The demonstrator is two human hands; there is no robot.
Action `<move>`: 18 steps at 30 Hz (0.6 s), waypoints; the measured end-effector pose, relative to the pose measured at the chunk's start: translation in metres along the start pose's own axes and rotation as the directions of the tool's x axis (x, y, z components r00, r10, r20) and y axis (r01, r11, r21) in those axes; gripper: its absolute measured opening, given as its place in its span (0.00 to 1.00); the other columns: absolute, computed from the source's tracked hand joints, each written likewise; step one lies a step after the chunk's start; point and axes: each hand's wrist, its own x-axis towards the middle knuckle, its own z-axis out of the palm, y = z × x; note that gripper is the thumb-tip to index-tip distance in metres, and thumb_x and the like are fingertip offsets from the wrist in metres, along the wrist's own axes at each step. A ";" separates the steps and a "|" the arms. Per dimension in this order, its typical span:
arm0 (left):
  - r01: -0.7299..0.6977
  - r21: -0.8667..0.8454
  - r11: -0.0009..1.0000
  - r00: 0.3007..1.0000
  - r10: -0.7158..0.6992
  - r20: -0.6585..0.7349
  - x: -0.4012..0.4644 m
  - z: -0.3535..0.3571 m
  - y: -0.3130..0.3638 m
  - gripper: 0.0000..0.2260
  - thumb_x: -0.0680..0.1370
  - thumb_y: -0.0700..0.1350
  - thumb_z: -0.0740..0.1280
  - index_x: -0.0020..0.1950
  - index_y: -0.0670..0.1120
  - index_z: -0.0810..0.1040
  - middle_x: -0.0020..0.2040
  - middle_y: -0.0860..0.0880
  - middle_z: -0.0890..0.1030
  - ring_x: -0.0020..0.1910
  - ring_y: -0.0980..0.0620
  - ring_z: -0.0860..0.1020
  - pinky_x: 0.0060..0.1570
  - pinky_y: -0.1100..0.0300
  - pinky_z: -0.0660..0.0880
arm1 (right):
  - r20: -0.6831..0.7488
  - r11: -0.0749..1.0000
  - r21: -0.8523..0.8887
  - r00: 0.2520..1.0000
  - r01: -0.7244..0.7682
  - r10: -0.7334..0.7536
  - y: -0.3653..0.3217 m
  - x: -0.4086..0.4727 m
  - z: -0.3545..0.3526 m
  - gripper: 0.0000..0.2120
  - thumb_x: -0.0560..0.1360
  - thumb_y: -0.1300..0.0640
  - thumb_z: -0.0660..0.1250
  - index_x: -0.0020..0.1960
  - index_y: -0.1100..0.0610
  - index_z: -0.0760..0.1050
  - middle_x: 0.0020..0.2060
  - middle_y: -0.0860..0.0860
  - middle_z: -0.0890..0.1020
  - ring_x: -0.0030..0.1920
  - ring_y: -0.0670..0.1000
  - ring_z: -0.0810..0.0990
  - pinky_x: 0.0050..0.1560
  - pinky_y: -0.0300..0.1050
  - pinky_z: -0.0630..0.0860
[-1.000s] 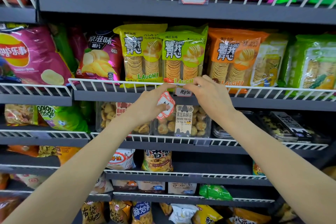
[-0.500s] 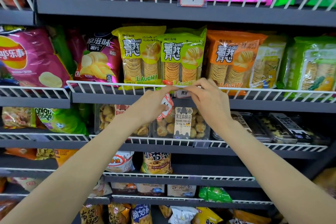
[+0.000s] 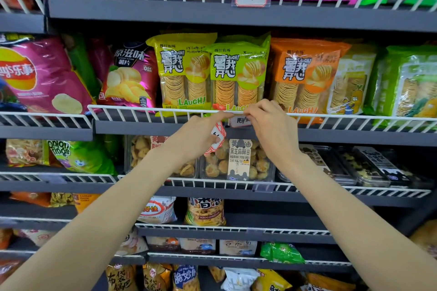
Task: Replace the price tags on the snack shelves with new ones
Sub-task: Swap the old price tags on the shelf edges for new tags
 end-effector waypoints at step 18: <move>0.016 0.059 0.998 1.000 -0.016 0.010 -0.005 0.004 -0.002 0.30 0.78 0.38 0.62 0.75 0.59 0.54 0.37 0.42 0.77 0.32 0.48 0.70 0.45 0.53 0.72 | -0.018 0.987 -0.156 0.999 0.039 -0.043 -0.007 -0.005 -0.004 0.15 0.62 0.74 0.70 0.45 0.59 0.79 0.41 0.54 0.78 0.37 0.54 0.75 0.22 0.36 0.55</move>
